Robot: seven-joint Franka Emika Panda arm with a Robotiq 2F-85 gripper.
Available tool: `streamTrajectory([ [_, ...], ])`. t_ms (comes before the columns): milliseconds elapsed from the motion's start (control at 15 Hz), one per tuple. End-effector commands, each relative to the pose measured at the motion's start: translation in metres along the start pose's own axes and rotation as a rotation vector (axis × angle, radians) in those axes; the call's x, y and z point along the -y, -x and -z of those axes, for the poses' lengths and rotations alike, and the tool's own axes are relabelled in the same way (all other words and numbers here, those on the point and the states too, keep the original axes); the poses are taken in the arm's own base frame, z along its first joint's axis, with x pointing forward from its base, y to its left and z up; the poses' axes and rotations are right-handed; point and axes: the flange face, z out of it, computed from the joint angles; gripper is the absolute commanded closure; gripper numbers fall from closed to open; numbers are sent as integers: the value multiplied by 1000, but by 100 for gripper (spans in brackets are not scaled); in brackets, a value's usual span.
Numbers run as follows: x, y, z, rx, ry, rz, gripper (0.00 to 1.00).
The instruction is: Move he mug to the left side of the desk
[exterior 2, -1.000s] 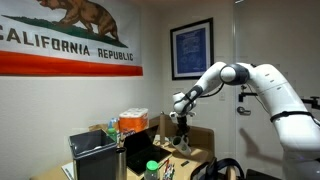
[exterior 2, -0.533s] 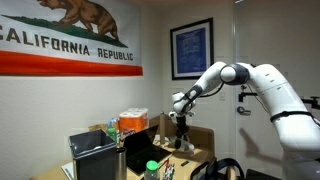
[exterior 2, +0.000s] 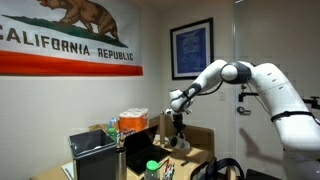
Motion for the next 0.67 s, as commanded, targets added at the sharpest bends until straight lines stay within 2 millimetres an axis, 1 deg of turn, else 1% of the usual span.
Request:
streamTrajectory([
  [0, 4, -11, 43, -6, 31, 12, 91],
  [200, 7, -28, 59, -20, 45, 41, 91],
  [600, 23, -88, 84, -85, 62, 133, 91],
])
